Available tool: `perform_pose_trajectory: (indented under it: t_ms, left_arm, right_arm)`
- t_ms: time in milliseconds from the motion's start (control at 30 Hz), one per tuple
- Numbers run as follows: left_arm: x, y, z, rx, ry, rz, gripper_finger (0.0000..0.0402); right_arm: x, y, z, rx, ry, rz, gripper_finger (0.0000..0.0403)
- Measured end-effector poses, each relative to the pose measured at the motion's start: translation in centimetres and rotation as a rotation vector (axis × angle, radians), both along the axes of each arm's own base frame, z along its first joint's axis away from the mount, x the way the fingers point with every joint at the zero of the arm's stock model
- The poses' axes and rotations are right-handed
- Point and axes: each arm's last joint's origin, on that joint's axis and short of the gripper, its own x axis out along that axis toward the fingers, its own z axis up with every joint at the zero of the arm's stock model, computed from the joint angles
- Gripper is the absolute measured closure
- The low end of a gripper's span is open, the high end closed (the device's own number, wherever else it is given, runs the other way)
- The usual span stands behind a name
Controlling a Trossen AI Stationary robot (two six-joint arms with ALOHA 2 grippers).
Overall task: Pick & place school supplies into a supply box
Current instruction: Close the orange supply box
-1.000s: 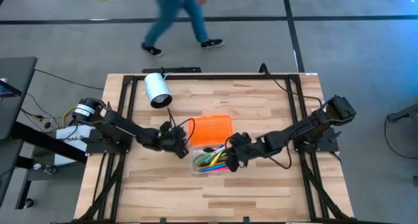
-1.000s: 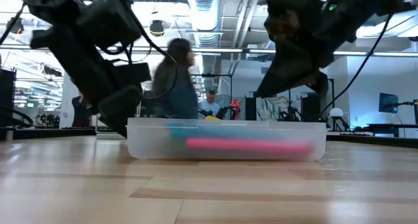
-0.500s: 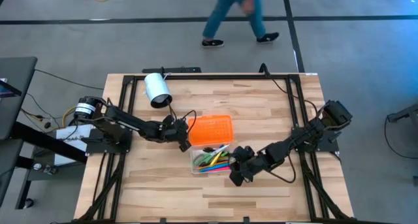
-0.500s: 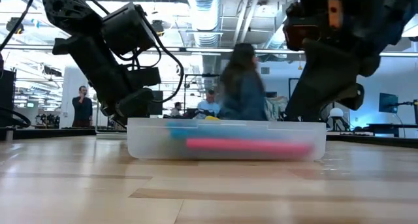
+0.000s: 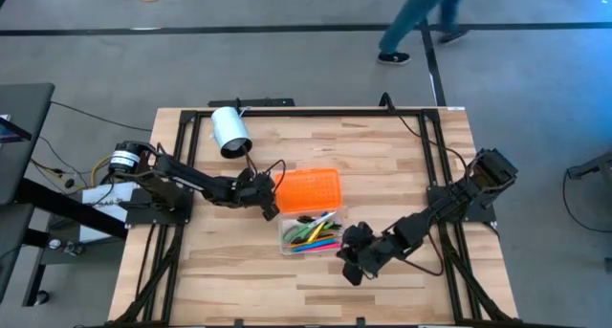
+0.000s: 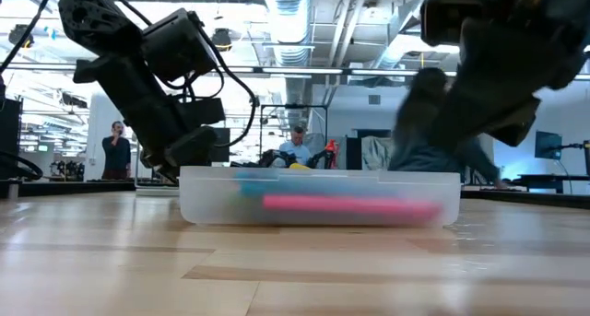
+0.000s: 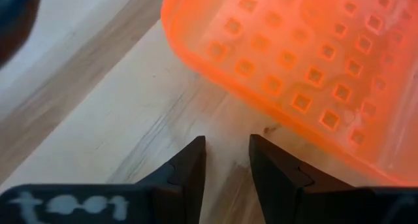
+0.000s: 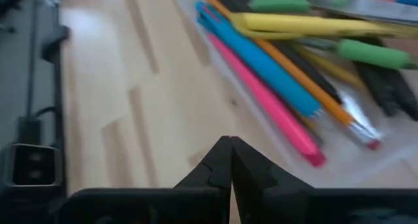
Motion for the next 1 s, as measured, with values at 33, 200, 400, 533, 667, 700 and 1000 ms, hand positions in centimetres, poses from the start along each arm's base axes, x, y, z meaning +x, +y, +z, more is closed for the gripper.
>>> perform_pose_trajectory:
  t_ms: [33, 200, 400, 533, 667, 700, 1000]
  left_arm:
    - [0.0, 0.0, 0.0, -0.003, -0.007, 0.004, 0.0295]
    - [0.4, 0.0, 0.3, -0.012, -0.055, -0.004, 0.0295]
    - [0.6, -0.1, 0.4, -0.015, -0.079, -0.011, 0.0295]
    - [0.6, -0.1, 0.4, -0.016, -0.082, -0.015, 0.0295]
    - [0.7, -0.1, 0.5, -0.016, -0.088, -0.016, 0.0295]
    - [0.7, -0.1, 0.5, -0.015, -0.088, -0.016, 0.0295]
    - [0.7, -0.1, 0.4, -0.017, -0.087, -0.017, 0.0295]
  right_arm:
    - [-0.1, -0.1, -0.1, -0.007, 0.016, -0.006, 0.0403]
    - [-0.5, -0.4, -0.5, -0.040, 0.070, -0.015, 0.0403]
    - [-0.7, -0.6, -0.7, -0.060, 0.097, -0.009, 0.0403]
    - [-0.8, -0.3, -0.7, -0.069, 0.101, 0.017, 0.0403]
    - [-1.0, 0.3, -2.0, -0.068, 0.144, 0.054, 0.0403]
    - [-0.9, 0.6, -2.4, -0.058, 0.144, 0.060, 0.0403]
    - [0.0, 1.1, -3.7, -0.070, 0.135, -0.003, 0.0403]
